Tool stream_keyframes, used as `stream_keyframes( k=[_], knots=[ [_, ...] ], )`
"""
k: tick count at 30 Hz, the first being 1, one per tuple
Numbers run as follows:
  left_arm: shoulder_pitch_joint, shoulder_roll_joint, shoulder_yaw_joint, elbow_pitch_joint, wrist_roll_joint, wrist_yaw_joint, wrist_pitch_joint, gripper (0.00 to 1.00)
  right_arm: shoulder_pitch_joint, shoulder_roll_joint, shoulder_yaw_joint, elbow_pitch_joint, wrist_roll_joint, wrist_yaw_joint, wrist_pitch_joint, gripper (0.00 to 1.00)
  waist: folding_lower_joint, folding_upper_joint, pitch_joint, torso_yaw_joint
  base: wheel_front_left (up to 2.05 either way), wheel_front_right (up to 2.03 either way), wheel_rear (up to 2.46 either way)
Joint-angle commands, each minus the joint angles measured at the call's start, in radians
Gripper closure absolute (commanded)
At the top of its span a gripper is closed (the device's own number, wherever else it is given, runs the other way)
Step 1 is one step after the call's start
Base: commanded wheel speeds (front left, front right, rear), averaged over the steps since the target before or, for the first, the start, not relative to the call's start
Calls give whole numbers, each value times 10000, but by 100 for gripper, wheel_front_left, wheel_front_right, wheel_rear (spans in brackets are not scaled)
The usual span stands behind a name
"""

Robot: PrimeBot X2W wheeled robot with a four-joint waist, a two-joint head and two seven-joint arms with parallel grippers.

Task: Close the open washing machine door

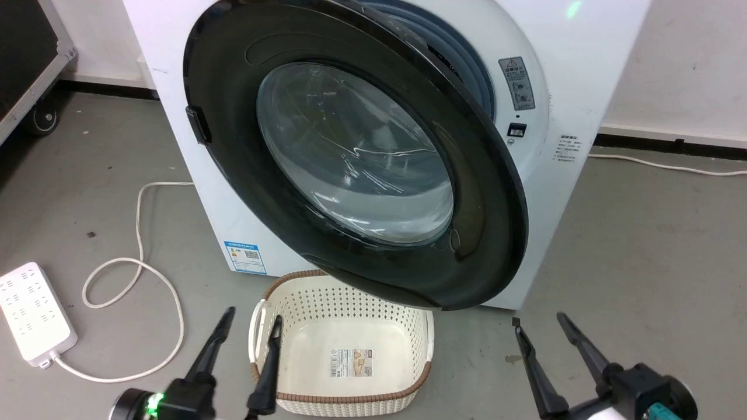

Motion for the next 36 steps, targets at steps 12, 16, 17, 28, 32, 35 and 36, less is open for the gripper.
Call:
stream_keyframes(
  k=[12,16,17,28,32,35,36],
  knots=[
    [2,-645,305,146,925,-258,-44,0,-75,152,68,-34,35,8,-42,100,0,0,400,335,0,0,0],
    [-316,-714,213,474,1089,-469,-45,0,-835,-219,600,-218,203,8,104,100,0,0,1012,598,0,0,0],
    [-407,-736,177,525,1135,-507,-45,0,-1102,-360,768,-248,288,8,218,100,0,0,1217,676,0,0,0],
    [-1425,-1202,66,600,1285,-545,-45,0,-4283,-2307,1468,81,1636,8,1401,100,0,0,2868,1462,0,0,0],
    [-1768,-1393,32,383,1232,-553,-45,0,-5488,-3029,1105,581,2606,8,1776,100,0,0,3319,1755,0,0,0],
    [-1872,-1461,-49,280,1249,-589,-45,0,-6168,-3465,935,997,3047,8,1979,100,0,0,3490,1893,0,0,0],
    [-1872,-1461,-49,280,1249,-589,-45,0,-6168,-3465,935,997,3047,8,1979,100,0,0,3490,1893,0,0,0]
  ],
)
